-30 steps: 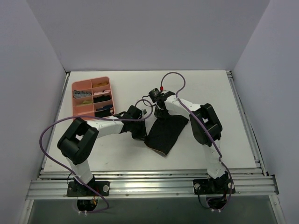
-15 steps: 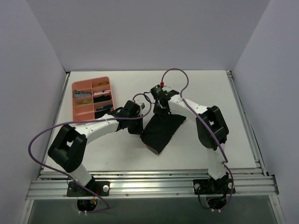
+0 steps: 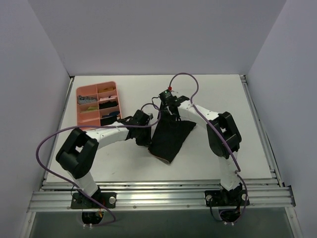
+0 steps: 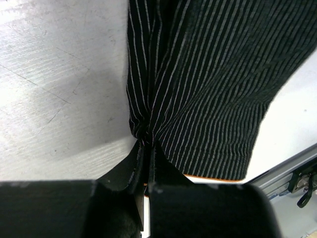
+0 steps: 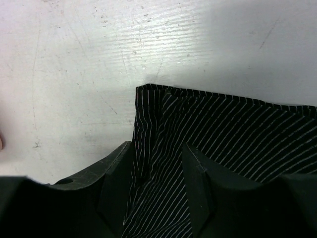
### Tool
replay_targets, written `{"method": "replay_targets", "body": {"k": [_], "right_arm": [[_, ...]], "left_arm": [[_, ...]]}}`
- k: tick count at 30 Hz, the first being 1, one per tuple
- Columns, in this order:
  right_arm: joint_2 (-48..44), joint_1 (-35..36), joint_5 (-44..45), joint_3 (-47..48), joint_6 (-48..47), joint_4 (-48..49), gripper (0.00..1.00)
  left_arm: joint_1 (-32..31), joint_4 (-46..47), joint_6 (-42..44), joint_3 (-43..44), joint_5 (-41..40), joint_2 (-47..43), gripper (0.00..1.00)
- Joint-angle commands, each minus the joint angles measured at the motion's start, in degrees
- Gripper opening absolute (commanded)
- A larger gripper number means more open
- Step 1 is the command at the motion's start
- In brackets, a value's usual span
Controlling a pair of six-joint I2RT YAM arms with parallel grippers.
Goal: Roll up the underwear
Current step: Fold the underwear
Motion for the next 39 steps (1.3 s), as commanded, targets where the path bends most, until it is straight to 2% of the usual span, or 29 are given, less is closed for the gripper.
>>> {"method": "replay_targets", "body": {"k": [1,8,13,18,20,25,27,31,34,39], "right_arm": [[3.04,0.57,0.04,4.48,-0.9,-1.4,0.41],[9.19,1.09,3.12,11.87,-0.9,-5.19,0.43],[14.73,2.15,6.55,19.43,-0.56,-13.79,0.42],[15.79,2.24,8.22,19.62,-0.11,-16.26,0.38],[15.79,2.24,8.22,19.71,-0.46,-16.17,0.32],[16.06,1.97,6.37,21.55,-1.96,-15.74,0.04],[15.09,1.8,5.94,22.16,-3.09,-15.04,0.0],[12.37,0.31,0.85,21.56,-3.98,-11.88,0.0],[9.03,-1.36,-6.18,17.0,-2.84,-7.31,0.0],[1.48,-1.72,-8.92,8.39,-2.84,-1.33,0.0]], "left_arm": [[0.56,3.45,-1.02,0.28,0.95,1.43,0.02],[0.56,4.24,-1.46,-0.07,1.03,1.96,0.02],[0.56,4.07,-1.46,-0.25,0.77,2.05,0.02],[0.73,4.07,-1.55,-0.69,0.42,1.69,0.02],[1.0,4.16,-1.55,-0.95,0.42,1.61,0.02],[1.52,3.55,-1.46,-1.22,-0.28,0.55,0.02],[1.79,2.23,-0.76,-0.69,-0.98,-0.58,0.02],[1.96,-4.79,2.31,3.6,-5.9,-2.87,0.02],[1.96,-8.83,4.07,5.98,-8.71,-4.11,0.02],[0.48,-10.52,5.13,8.8,-10.22,-7.0,0.02]]}}
